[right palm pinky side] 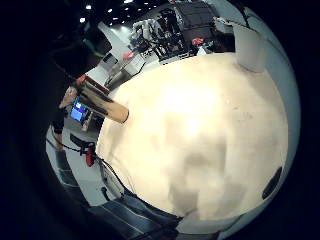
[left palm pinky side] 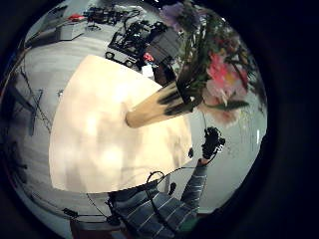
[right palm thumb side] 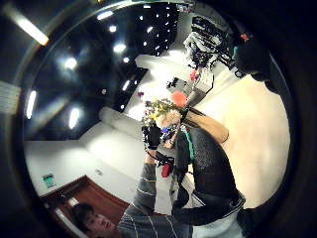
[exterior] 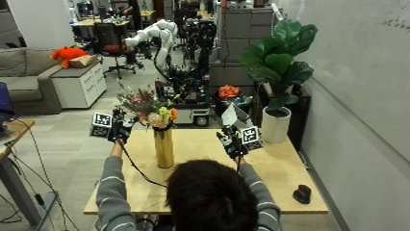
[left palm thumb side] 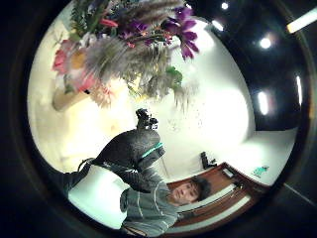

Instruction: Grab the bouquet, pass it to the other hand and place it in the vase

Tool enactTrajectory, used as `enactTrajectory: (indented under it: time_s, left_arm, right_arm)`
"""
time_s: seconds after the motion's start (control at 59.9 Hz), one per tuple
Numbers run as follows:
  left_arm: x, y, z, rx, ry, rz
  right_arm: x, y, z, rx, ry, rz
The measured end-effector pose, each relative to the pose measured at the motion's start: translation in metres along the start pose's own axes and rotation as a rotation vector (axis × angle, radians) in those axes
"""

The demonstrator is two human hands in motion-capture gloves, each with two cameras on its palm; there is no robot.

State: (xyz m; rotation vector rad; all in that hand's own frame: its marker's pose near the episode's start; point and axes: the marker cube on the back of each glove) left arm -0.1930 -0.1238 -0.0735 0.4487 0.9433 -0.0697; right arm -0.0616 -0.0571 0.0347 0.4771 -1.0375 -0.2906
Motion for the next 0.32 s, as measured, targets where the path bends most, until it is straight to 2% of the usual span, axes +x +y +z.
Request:
enactTrajectory:
  time_s: [0.017, 0.05, 0.117, 0.234, 0.317]
  left_arm:
    - [-0.002, 0.004, -0.002, 0.007, -0.002, -0.062]
    - [-0.005, 0.008, -0.004, 0.020, 0.008, -0.108]
    - [-0.018, 0.003, -0.006, 0.034, 0.030, -0.109]
    - [-0.024, 0.002, -0.009, 0.045, 0.016, -0.098]
    - [-0.032, -0.003, -0.010, 0.041, 0.020, -0.102]
  right_arm:
    - [-0.001, 0.002, 0.000, -0.001, -0.003, 0.000]
    - [-0.003, 0.007, 0.001, -0.003, -0.005, -0.007]
    - [-0.004, 0.013, 0.003, -0.016, 0.009, -0.043]
    - [0.007, 0.008, 0.005, -0.007, 0.084, -0.027]
    - [0.006, 0.004, 0.010, -0.029, 0.052, 0.014]
